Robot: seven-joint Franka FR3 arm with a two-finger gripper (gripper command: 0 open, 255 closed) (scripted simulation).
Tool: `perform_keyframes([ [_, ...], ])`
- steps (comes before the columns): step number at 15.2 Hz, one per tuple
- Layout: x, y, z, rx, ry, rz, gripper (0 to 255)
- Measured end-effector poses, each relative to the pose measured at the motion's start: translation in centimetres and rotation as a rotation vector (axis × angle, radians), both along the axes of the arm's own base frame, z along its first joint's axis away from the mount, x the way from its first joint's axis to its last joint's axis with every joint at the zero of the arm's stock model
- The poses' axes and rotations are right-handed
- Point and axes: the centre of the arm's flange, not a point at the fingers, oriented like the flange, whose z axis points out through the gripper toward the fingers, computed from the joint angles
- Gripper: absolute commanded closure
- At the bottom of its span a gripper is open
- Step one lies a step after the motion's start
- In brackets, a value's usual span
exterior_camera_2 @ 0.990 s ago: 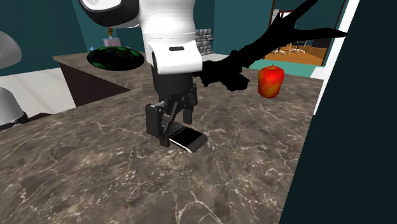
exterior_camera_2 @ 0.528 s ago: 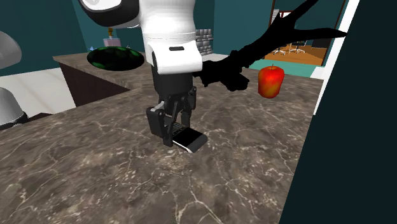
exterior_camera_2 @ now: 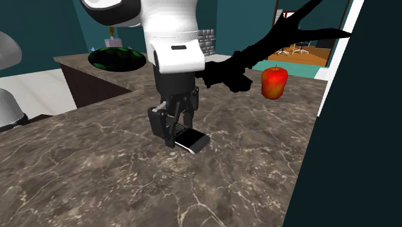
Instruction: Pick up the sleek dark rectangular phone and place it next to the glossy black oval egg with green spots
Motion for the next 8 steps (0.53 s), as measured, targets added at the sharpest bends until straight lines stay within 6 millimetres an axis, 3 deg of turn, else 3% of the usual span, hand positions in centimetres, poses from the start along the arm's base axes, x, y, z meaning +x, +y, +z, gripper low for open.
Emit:
perform_keyframes([
  [8, -0.1, 0.1, 3.9, 0.000, 0.000, 0.000, 255],
])
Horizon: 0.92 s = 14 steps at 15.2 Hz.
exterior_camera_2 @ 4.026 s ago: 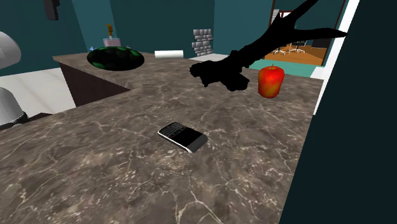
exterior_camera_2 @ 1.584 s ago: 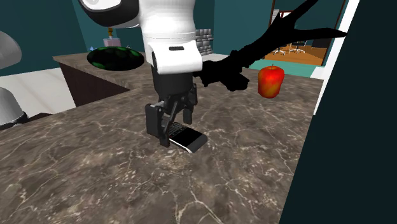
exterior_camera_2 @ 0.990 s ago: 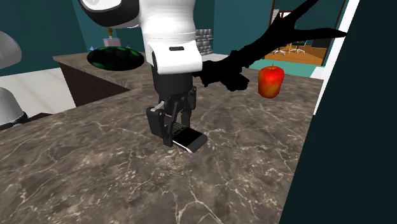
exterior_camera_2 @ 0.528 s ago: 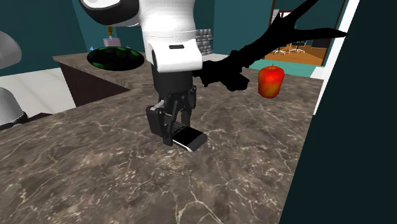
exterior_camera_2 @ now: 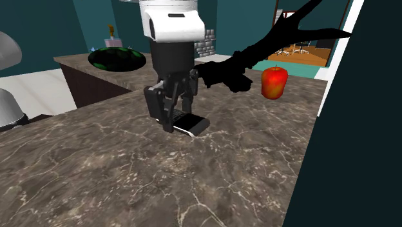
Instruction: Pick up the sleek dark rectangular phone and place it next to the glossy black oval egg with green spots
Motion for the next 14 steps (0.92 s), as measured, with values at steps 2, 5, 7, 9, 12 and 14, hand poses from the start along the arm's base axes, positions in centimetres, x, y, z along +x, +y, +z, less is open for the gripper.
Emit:
perform_keyframes([
  [2, 0.1, 0.0, 1.0, 0.000, 0.000, 0.000, 255],
  [5, 0.1, 0.0, 2.6, 0.000, 0.000, 0.000, 255],
  [7, 0.1, 0.0, 3.8, 0.000, 0.000, 0.000, 255],
  [9, 0.1, 0.0, 4.8, 0.000, 0.000, 0.000, 255],
  [12, 0.0, -0.1, 6.3, 0.000, 0.000, 0.000, 255],
  [14, 0.0, -0.1, 7.4, 0.000, 0.000, 0.000, 255],
])
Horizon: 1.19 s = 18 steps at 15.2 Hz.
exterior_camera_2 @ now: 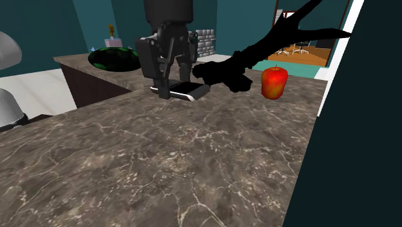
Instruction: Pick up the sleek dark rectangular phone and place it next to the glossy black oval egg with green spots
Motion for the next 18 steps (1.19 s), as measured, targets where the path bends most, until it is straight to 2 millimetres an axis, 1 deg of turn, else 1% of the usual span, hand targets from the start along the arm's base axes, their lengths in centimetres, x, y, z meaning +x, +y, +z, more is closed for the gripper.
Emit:
perform_keyframes([
  [11, 0.1, 0.0, 6.0, 0.000, 0.000, 0.000, 255],
  [16, 0.1, 0.0, 8.3, 0.000, 0.000, 0.000, 255],
  [18, -1.1, 1.1, 8.4, 0.000, 0.000, 0.000, 255],
])
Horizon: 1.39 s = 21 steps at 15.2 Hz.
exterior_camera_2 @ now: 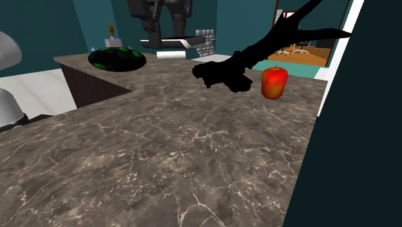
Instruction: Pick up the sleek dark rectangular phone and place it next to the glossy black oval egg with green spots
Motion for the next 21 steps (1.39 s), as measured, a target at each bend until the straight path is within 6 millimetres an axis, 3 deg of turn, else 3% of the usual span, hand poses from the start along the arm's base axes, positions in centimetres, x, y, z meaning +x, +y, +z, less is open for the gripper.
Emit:
perform_keyframes([
  [14, -12.4, 12.8, 0.2, 0.000, 0.000, 0.001, 255],
  [21, -19.6, 18.9, 0.1, 0.000, 0.000, 0.001, 255],
])
